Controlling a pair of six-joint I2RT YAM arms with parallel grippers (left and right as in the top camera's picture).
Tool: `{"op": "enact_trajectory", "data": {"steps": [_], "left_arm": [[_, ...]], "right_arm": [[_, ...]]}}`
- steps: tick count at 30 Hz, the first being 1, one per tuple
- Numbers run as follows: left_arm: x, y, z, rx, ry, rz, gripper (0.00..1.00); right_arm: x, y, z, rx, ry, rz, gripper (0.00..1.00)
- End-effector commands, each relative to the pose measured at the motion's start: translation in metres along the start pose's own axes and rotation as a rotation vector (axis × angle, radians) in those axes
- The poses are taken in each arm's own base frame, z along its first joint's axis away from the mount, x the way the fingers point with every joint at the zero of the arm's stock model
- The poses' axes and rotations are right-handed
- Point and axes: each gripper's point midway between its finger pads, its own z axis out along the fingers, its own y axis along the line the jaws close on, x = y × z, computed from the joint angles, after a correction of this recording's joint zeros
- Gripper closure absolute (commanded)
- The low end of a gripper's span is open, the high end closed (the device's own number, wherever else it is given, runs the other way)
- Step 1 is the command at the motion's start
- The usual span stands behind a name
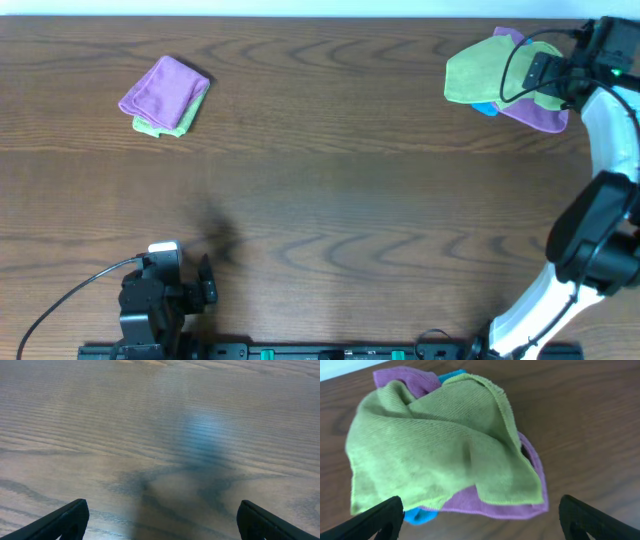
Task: Fold the cloth
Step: 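Reach the right gripper to the right cloth pile and grasp the green cloth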
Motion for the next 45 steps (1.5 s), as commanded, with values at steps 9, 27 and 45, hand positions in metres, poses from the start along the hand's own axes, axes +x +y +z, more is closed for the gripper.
{"op": "enact_trajectory", "data": {"steps": [9,27,45], "left_arm": [[0.021,0.003,0.008,-0.018,0.066,-0.001,0.05],[0.021,0.003,0.008,-0.018,0.066,-0.001,0.05],[0.021,0.003,0.008,-0.018,0.066,-0.001,0.05]], "right_arm": [[0.003,0.003,0.042,-0.046,-0.015,-0.001,0.13],[0.018,-0.006,0.073,-0.040,0.003,0.017,0.59],[-0.040,0.008,-0.017,-0.054,-0.142,-0.068,0.99]]}}
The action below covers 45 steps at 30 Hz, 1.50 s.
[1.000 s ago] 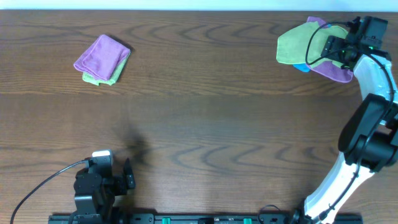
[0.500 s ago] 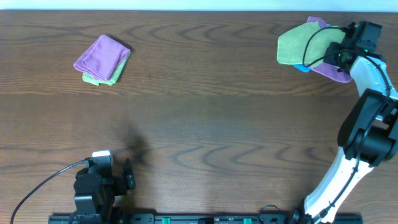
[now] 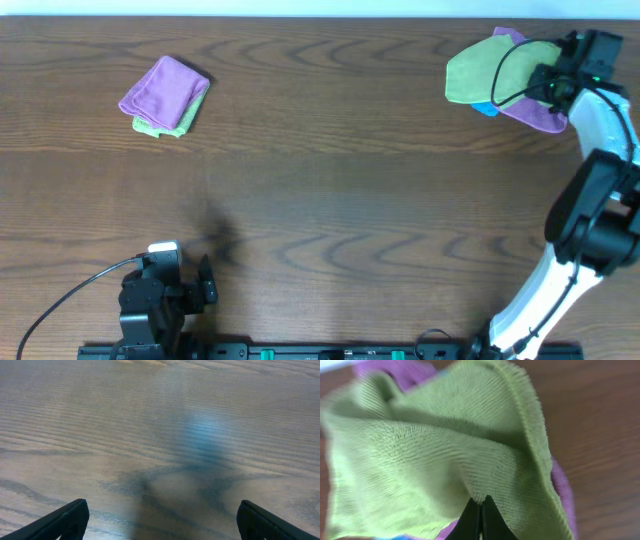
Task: Fold the cloth
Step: 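Reach the right gripper to the right cloth pile and grasp the green cloth, then lift the green cloth and drop it at table center with right gripper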
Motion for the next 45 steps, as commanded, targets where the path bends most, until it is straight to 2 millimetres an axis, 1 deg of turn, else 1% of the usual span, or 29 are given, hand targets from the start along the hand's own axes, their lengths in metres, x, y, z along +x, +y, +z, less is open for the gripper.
{"op": "enact_trajectory", "data": {"steps": [1,5,10,17,20,22,23,25,28,33,35,38,41,44,45], "left_arm": [[0.021,0.003,0.008,-0.018,0.066,-0.001,0.05],[0.021,0.003,0.008,-0.018,0.066,-0.001,0.05],[0.021,0.003,0.008,-0.018,0.066,-0.001,0.05],[0.021,0.003,0.008,-0.018,0.066,-0.001,0.05],[0.021,0.003,0.008,-0.018,0.066,-0.001,0.05],[0.021,0.003,0.008,-0.018,0.066,-0.001,0.05],[0.021,0.003,0.008,-0.018,0.066,-0.001,0.05],[0.021,0.003,0.008,-0.018,0.066,-0.001,0.05],[0.021,0.003,0.008,-0.018,0.066,-0.001,0.05],[0.021,0.003,0.008,-0.018,0.066,-0.001,0.05],[0.021,0.003,0.008,-0.018,0.066,-0.001,0.05],[0.021,0.003,0.008,-0.018,0.066,-0.001,0.05],[0.021,0.003,0.008,-0.018,0.066,-0.001,0.05],[0.021,0.003,0.008,-0.018,0.066,-0.001,0.05],[0.021,0.003,0.008,-0.018,0.066,-0.001,0.05]], "right_arm": [[-0.045,0.010,-0.059,-0.008,-0.116,-0.068,0.99],[-0.045,0.029,-0.091,-0.027,-0.103,-0.140,0.99],[-0.037,0.062,-0.128,-0.068,-0.073,-0.203,0.99],[-0.019,0.129,-0.182,-0.165,-0.060,-0.329,0.99],[-0.010,0.163,-0.208,-0.221,-0.068,-0.388,0.99],[0.001,0.187,-0.226,-0.263,-0.067,-0.434,0.99],[0.008,0.200,-0.236,-0.287,-0.064,-0.464,0.99],[0.020,0.219,-0.252,-0.324,-0.056,-0.505,0.99],[0.046,0.245,-0.278,-0.385,-0.025,-0.577,0.99],[0.093,0.273,-0.310,-0.462,0.062,-0.675,0.99],[0.117,0.288,-0.323,-0.520,0.111,-0.727,0.99],[0.155,0.315,-0.348,-0.649,0.186,-0.789,0.99],[0.188,0.336,-0.371,-0.711,0.229,-0.857,0.99],[0.212,0.348,-0.388,-0.748,0.252,-0.925,0.99],[0.218,0.351,-0.393,-0.761,0.253,-0.942,0.98]]}}
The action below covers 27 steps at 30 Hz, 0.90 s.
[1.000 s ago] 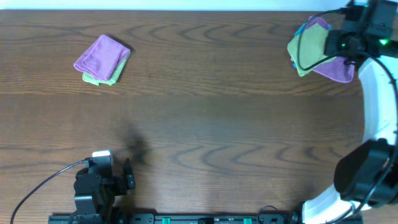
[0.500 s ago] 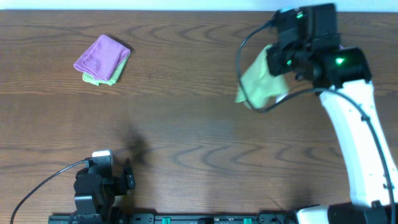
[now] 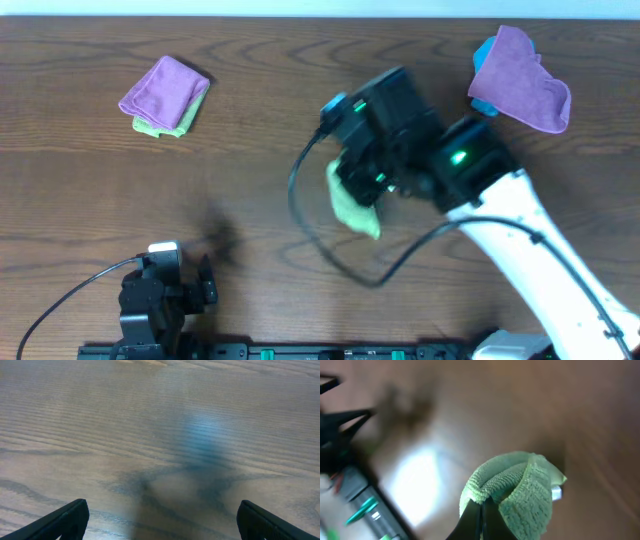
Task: Fold the cloth
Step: 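Lift the green cloth and drop it at table center with right gripper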
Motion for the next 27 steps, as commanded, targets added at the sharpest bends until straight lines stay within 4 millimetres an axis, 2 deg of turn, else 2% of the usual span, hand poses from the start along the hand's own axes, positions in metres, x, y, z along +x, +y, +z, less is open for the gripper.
{"op": "enact_trajectory", "data": {"steps": [1,11,14,16,18,19,20,21,23,24,25,26,27], "left_arm": [[0.021,0.003,0.008,-0.018,0.066,-0.001,0.05],[0.021,0.003,0.008,-0.018,0.066,-0.001,0.05],[0.021,0.003,0.008,-0.018,0.066,-0.001,0.05],[0.021,0.003,0.008,-0.018,0.066,-0.001,0.05],[0.021,0.003,0.008,-0.018,0.066,-0.001,0.05],[0.021,0.003,0.008,-0.018,0.066,-0.001,0.04],[0.021,0.003,0.008,-0.018,0.066,-0.001,0.05],[0.021,0.003,0.008,-0.018,0.066,-0.001,0.04],[0.021,0.003,0.008,-0.018,0.066,-0.001,0.05],[0.021,0.003,0.008,-0.018,0.066,-0.001,0.04],[0.021,0.003,0.008,-0.018,0.066,-0.001,0.04],[0.021,0.003,0.008,-0.018,0.066,-0.001,0.05],[0.021,0.003,0.008,-0.018,0.066,-0.001,0.04]], "right_arm": [[-0.005,0.029,-0.006,-0.053,-0.024,-0.036,0.99],[-0.059,0.051,0.011,-0.147,-0.200,-0.136,0.99],[-0.062,0.051,0.024,-0.155,-0.192,-0.141,0.99],[-0.057,0.042,0.034,-0.130,-0.152,-0.138,0.99],[-0.046,0.018,0.045,-0.049,-0.091,-0.101,0.99],[-0.038,-0.004,0.049,0.024,-0.047,-0.065,0.99],[-0.029,-0.026,0.050,0.106,-0.008,-0.008,0.99],[-0.018,-0.057,0.048,0.217,0.032,0.077,0.98],[0.005,-0.114,0.035,0.396,0.077,0.244,0.97],[0.018,-0.140,0.026,0.453,0.095,0.328,0.80],[0.031,-0.161,0.018,0.476,0.113,0.396,0.35],[0.042,-0.175,0.012,0.480,0.126,0.449,0.12],[0.053,-0.189,0.007,0.468,0.130,0.508,0.01]]}}
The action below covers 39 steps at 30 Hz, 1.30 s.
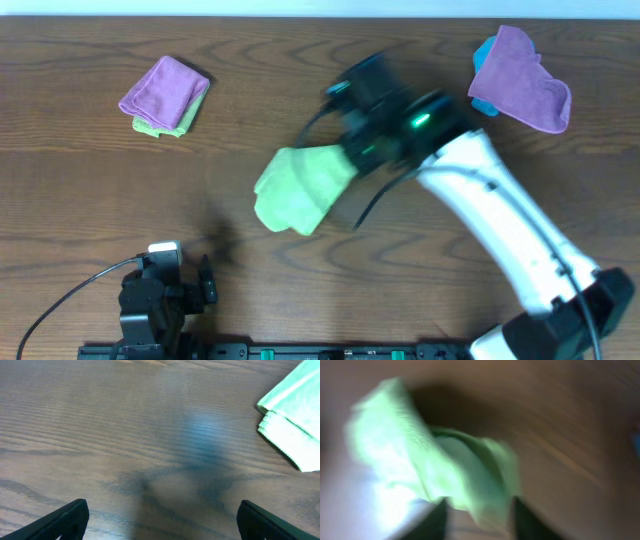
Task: Fold the cloth
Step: 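Lift the green cloth and drop it at table center with right gripper, then move the right gripper to the green cloth's right edge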
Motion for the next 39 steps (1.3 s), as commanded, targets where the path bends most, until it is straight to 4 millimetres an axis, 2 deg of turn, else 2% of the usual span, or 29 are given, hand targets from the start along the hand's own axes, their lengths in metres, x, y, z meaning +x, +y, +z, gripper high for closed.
{"op": "enact_trajectory", "data": {"steps": [1,5,9,13,18,21,23,29,33,39], "left_arm": [[0.021,0.003,0.008,-0.018,0.066,-0.001,0.05],[0.021,0.003,0.008,-0.018,0.066,-0.001,0.05],[0.021,0.003,0.008,-0.018,0.066,-0.001,0.05],[0.021,0.003,0.008,-0.018,0.066,-0.001,0.05],[0.021,0.004,0.008,-0.026,0.066,0.000,0.05],[0.021,0.004,0.008,-0.026,0.066,0.000,0.04],[0.021,0.004,0.008,-0.025,0.065,0.000,0.05],[0.021,0.004,0.008,-0.022,0.065,-0.001,0.05],[0.021,0.004,0.008,-0.021,0.065,-0.001,0.05],[0.021,0.003,0.008,-0.021,0.066,-0.001,0.04]], "right_arm": [[0.013,-0.078,-0.007,0.105,0.015,0.246,0.01],[0.020,-0.103,-0.014,-0.017,-0.008,0.343,0.01],[0.021,-0.106,-0.015,-0.082,-0.017,0.354,0.01],[0.016,-0.095,-0.008,-0.153,-0.031,0.326,0.02],[0.021,-0.084,0.022,-0.230,-0.016,0.327,0.18],[0.027,-0.069,0.044,-0.319,-0.002,0.334,0.24],[0.033,-0.052,0.055,-0.417,0.024,0.347,0.25],[0.069,-0.006,0.089,-0.607,0.180,0.393,0.24],[0.083,0.024,0.101,-0.707,0.253,0.397,0.24],[0.097,0.058,0.116,-0.765,0.323,0.382,0.27]]}}
